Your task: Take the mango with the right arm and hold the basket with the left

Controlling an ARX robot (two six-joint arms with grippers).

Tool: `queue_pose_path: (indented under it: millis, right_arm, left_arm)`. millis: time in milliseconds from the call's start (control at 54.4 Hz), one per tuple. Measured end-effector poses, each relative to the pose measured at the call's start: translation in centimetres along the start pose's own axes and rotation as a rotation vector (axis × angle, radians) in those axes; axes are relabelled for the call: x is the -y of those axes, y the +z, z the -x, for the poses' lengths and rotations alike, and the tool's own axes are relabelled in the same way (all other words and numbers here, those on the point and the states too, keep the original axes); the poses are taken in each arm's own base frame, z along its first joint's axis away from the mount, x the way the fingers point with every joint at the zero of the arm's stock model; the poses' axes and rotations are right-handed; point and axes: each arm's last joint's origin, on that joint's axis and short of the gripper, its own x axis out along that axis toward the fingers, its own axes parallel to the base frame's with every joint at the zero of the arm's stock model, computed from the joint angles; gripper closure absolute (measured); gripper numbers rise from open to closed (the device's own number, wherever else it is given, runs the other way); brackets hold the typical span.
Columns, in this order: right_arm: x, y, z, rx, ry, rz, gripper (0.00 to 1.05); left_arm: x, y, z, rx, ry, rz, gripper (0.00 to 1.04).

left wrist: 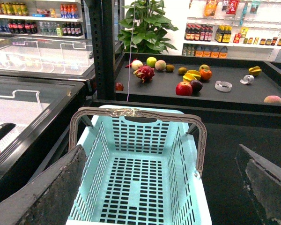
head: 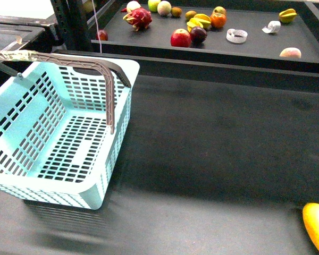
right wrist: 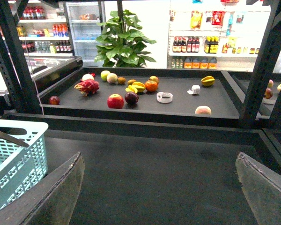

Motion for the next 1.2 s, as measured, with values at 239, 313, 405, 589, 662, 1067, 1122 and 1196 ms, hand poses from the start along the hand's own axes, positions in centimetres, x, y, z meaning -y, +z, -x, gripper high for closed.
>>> queue_pose_path:
  millis: [239,313,405,589,662,1067,1122,1196]
  right_arm:
    - [0.0,0.0,0.0,0.000,0.000,0.000,0.08]
    - [0.0,0.0,0.0,0.000,0.000,0.000,0.08]
    - [0.0,0.0,0.0,0.000,0.000,0.000,0.08]
    - [0.0,0.0,0.0,0.000,0.000,0.000,0.08]
    - [0.0,0.0,0.0,0.000,0.000,0.000,0.08]
    - [0.0,0.0,0.0,0.000,0.000,0.000,0.08]
    - [0.0,0.0,0.0,0.000,0.000,0.000,0.08]
    - [0.0,0.0,0.0,0.000,0.000,0.000,0.08]
  left_arm:
    - [0.7,-1.3,-1.1,-0.232,0.539,0.231,0.08]
    - [1.4,0.2,-2.5,-0.185,0.529,0.357,0.08]
    - [3.1,1.6,-6.1,-0.175,0.458,0.495,0.08]
    - [5.6,1.3,-12.8,-0.236,0.376,0.697,0.08]
    - [6.2,0.2,-15.2,-0.284,0.395,0.779,0.08]
    - [9.2,-4.2,-24.8,-0.378,0.436,1.061,0.08]
    - [8.9,-4.9,-25.5,-0.383,0.455,1.087,0.08]
    - [8.2,-5.7,-26.4,-0.384,0.485,1.116,0.08]
